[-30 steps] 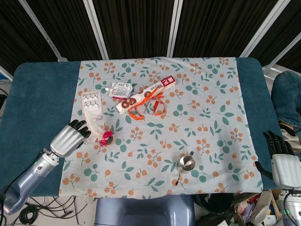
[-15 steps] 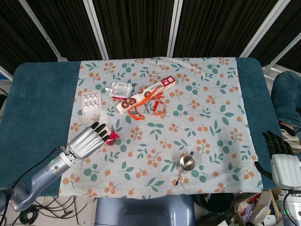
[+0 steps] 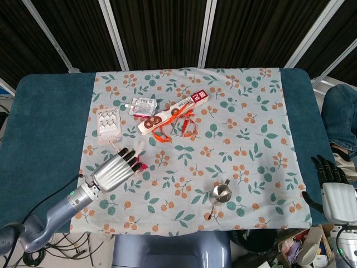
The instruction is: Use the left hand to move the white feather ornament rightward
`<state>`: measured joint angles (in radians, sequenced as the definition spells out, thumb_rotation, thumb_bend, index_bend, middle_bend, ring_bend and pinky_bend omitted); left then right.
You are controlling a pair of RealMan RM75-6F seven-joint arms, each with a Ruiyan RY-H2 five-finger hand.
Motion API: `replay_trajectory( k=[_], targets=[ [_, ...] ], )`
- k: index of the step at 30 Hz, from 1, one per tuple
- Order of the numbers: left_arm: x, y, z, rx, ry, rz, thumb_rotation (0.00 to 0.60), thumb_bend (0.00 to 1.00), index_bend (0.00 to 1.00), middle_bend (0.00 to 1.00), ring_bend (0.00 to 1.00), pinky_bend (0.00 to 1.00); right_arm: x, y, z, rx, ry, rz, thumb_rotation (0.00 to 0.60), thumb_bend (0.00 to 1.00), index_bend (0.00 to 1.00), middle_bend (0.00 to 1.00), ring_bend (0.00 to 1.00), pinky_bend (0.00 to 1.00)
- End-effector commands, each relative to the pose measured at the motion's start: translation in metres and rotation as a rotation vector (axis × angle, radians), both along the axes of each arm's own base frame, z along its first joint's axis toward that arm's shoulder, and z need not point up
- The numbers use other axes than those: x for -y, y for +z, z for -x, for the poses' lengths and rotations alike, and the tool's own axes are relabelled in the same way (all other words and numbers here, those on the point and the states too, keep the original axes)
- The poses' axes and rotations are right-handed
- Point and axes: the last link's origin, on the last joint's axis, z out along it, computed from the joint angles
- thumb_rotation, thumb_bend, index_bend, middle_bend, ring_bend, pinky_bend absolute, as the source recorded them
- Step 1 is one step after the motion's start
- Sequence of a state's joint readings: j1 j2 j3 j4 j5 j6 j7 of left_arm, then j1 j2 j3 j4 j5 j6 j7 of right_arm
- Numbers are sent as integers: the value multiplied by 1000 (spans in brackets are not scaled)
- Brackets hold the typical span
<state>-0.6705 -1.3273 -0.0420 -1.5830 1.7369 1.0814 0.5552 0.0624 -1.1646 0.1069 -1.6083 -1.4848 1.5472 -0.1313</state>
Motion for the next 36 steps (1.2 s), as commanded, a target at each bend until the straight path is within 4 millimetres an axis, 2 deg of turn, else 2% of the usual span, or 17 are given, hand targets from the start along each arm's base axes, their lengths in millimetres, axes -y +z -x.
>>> replay_trajectory(
  k=[1,7,12,17,20,23,27,33,36],
  targets=[
    [1,2,-1,4,5,-4,600,241,313,394,254,381,0,0,0,0,0,1,600,135,88,64,104,159],
    [3,11,-5,39,20,-2,600,240,248,317,214,348,0,0,0,-2,0,2,600,135,88,64,104,159],
    [7,31,-18,107,23,-12,600,241,244,300,197,330,0,0,0,-3,-1,3,600,135,88,64,104,159],
    [8,68,-29,250,81,-27,600,241,243,298,198,326,0,0,0,-4,-1,4,600,135,88,64,104,159],
    [6,98,-22,266,123,-104,600,241,243,284,188,306,0,1,0,-5,-1,8,600,135,89,64,104,159],
    [11,118,-3,248,214,-162,600,241,218,240,150,270,0,2,0,-5,-1,10,600,134,88,64,104,159],
    [25,138,34,267,382,-211,600,241,158,193,119,250,0,2,0,-8,3,12,600,135,88,64,104,159],
    [46,150,90,377,607,-221,600,241,151,174,102,233,0,2,-1,-9,3,17,600,135,88,64,104,159],
    [56,152,114,388,664,-229,600,233,147,146,74,211,0,3,-1,-9,5,18,600,134,88,63,104,159]
  ],
)
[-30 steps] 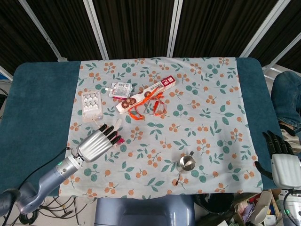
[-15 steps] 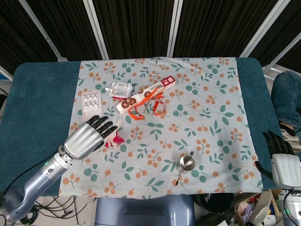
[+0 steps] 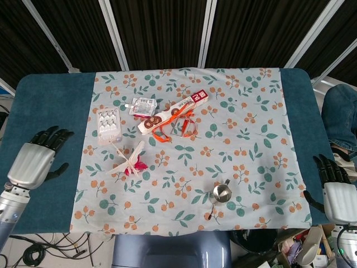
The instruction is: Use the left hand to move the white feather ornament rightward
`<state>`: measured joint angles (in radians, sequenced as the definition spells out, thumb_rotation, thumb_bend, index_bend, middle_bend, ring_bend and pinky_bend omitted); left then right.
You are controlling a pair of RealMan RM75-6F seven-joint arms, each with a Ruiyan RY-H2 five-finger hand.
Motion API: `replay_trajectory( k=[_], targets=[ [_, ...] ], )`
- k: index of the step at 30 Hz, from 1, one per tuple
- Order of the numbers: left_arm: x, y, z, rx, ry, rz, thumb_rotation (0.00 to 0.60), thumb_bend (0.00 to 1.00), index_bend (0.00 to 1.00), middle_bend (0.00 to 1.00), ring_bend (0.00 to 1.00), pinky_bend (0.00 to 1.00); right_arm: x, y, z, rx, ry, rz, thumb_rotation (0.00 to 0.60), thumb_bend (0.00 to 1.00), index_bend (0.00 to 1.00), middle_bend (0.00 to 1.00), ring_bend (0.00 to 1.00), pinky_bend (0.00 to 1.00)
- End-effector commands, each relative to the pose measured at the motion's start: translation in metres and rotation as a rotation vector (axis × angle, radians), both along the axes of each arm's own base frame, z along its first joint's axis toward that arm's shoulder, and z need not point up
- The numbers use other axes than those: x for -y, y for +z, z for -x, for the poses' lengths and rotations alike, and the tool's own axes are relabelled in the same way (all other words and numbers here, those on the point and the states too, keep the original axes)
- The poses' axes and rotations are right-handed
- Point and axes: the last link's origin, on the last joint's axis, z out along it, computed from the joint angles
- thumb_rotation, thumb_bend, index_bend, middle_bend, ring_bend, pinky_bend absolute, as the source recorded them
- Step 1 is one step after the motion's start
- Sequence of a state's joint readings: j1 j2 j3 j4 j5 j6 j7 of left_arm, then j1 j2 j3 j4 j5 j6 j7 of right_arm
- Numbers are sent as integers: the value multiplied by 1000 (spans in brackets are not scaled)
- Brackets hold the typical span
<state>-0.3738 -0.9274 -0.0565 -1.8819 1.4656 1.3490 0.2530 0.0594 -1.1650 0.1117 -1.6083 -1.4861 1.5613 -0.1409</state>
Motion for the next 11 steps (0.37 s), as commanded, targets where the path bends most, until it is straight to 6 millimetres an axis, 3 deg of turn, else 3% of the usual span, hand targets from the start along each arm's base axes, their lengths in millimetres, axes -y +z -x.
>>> replay_trajectory(
  k=[1,6,11],
  targets=[
    [21,7,48,32,129,-18,600,228,144,132,68,206,0,0,0,-1,4,2,600,135,88,63,104,159],
    [35,1,84,92,193,-21,600,209,120,67,10,130,0,2,-1,3,12,11,600,135,87,64,103,159],
    [38,0,103,66,187,-27,600,183,111,55,0,41,-1,1,-1,5,17,8,600,135,86,64,104,159]
  ],
)
